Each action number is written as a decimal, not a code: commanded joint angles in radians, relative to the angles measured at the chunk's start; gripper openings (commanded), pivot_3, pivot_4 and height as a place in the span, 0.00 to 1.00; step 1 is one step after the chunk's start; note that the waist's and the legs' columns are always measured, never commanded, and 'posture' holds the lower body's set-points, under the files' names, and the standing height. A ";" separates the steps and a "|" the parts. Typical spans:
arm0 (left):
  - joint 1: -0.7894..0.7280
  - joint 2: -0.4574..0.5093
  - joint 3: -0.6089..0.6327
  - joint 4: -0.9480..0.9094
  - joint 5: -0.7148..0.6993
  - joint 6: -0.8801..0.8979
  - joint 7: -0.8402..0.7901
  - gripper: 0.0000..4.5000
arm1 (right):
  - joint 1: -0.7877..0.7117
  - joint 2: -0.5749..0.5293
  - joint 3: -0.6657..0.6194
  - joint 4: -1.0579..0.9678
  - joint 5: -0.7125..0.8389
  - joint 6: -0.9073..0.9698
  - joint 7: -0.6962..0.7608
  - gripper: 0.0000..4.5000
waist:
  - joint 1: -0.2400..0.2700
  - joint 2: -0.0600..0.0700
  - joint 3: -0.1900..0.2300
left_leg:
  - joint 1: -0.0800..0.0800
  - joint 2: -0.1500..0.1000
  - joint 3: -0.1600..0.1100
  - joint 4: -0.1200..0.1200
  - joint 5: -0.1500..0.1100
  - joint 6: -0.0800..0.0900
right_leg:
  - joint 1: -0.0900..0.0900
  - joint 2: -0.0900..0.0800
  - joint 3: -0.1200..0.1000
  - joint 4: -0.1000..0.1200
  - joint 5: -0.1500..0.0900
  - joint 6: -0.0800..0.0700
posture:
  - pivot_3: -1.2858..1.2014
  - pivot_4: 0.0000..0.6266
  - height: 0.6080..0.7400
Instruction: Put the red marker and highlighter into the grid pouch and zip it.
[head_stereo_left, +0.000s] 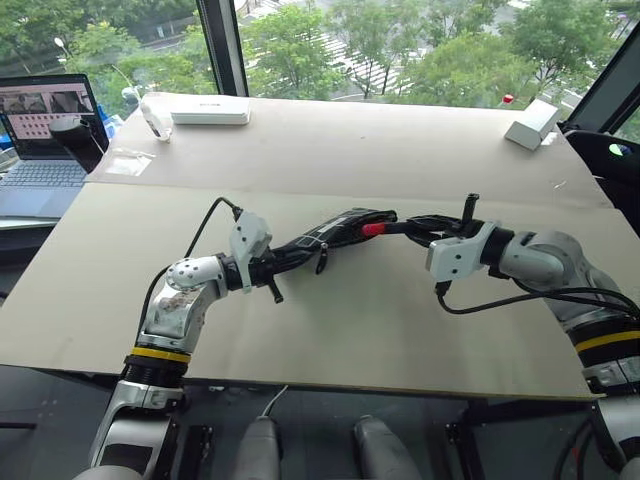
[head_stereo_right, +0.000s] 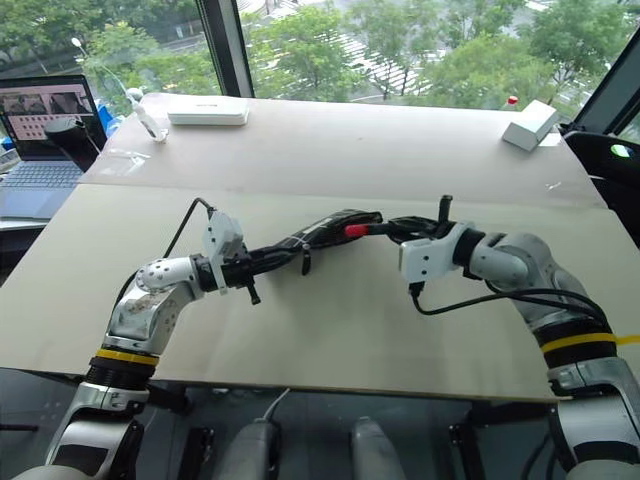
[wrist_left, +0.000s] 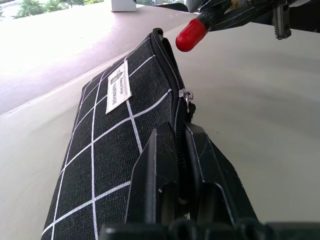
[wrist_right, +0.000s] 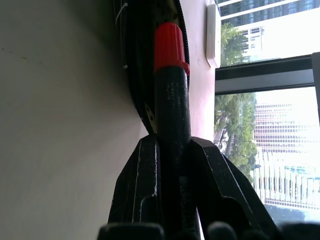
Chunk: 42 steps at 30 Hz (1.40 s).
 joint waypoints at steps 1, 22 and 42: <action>-0.012 -0.001 0.000 -0.040 -0.017 0.008 -0.005 0.00 | -0.059 0.008 0.007 0.044 -0.033 -0.052 -0.038 0.11 | 0.001 0.000 0.000 | 0.000 0.000 0.000 0.000 0.000 0.000 | 0.000 0.000 0.000 0.000 0.000 0.000 | 0.52 0.24 1.00; -0.039 -0.005 0.002 -0.011 -0.012 -0.006 -0.012 0.00 | -0.236 0.239 0.178 0.202 -0.192 -0.154 -0.107 0.11 | 0.000 0.000 0.000 | 0.001 0.000 0.000 0.000 0.001 -0.001 | 0.000 0.000 0.000 0.002 0.000 0.000 | 0.52 0.24 1.00; -0.052 -0.010 0.004 0.014 -0.007 -0.023 -0.015 0.00 | -0.095 0.167 -0.067 0.037 0.397 0.201 0.137 0.74 | 0.001 0.000 0.000 | 0.001 0.000 -0.001 0.000 0.001 -0.001 | 0.001 0.000 0.000 0.002 0.000 0.000 | 0.52 0.24 1.00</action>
